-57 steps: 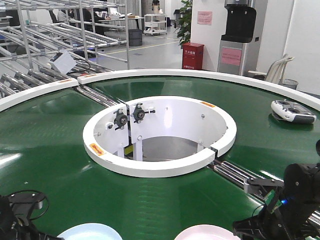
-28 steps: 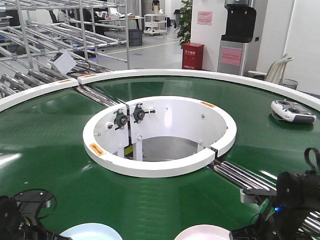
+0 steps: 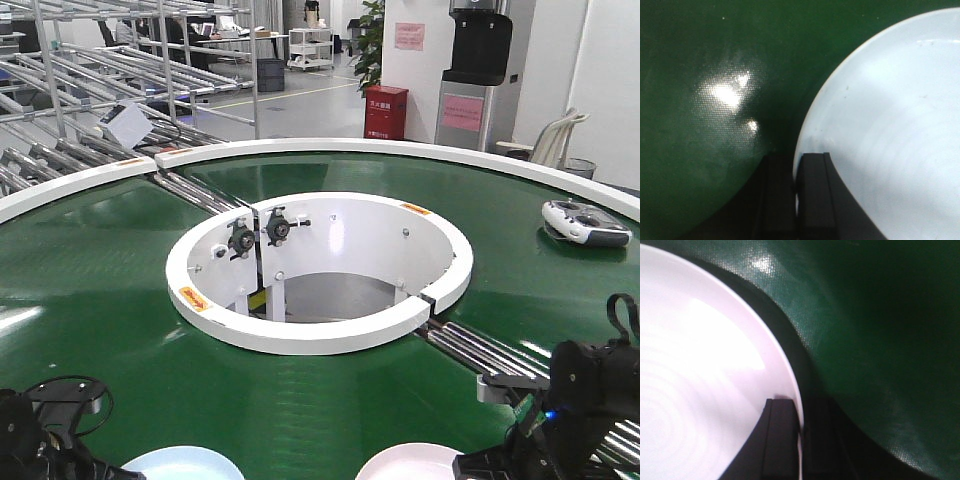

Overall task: Grab plate from conveyor and place on tray
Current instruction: 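Close both grippers on the plate rims and lift the plates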

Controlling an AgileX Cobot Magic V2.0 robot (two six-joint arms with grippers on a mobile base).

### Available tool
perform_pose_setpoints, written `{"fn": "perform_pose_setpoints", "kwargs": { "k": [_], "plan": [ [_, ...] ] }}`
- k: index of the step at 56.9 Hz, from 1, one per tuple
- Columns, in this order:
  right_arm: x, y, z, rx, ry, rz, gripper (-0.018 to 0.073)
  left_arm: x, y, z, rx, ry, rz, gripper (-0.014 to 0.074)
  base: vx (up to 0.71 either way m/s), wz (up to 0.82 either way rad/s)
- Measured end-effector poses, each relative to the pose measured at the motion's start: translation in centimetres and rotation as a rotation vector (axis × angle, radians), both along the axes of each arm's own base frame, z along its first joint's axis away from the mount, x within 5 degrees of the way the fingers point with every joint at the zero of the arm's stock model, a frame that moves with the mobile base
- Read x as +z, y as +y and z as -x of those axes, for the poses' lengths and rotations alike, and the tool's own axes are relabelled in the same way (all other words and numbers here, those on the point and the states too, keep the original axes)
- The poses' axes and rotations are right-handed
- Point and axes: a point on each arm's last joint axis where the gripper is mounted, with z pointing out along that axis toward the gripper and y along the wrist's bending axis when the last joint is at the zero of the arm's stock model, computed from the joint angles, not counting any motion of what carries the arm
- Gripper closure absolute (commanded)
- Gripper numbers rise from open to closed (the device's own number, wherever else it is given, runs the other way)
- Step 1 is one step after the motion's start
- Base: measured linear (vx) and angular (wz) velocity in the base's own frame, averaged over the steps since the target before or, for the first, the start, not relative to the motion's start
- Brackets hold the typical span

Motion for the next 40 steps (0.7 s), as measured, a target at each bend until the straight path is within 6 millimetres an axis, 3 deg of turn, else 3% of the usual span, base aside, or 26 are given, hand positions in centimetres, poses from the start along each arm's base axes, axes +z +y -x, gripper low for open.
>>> {"fn": "perform_pose_setpoints", "kwargs": {
  "k": [9, 16, 29, 40],
  "plan": [
    [0.7, 0.0, 0.2, 0.0, -0.016, -0.002, 0.0571, 1.3, 0.0, 0.3, -0.004, -0.029, 0.003, 0.0605, 0.0, 0.0],
    [2.8, -0.1, 0.7, 0.001, -0.07, -0.008, 0.0571, 3.6, 0.1, 0.8, -0.004, -0.099, 0.011, 0.0603, 0.0, 0.0],
    [10.6, -0.5, 3.3, 0.006, -0.291, -0.029, 0.0571, 10.5, 0.4, 3.6, -0.006, -0.305, 0.034, 0.0603, 0.0, 0.0],
    [17.7, -1.1, 8.0, 0.01, -0.488, -0.055, 0.0571, 15.8, 0.8, 7.3, -0.01, -0.465, 0.054, 0.0603, 0.0, 0.0]
  ]
}}
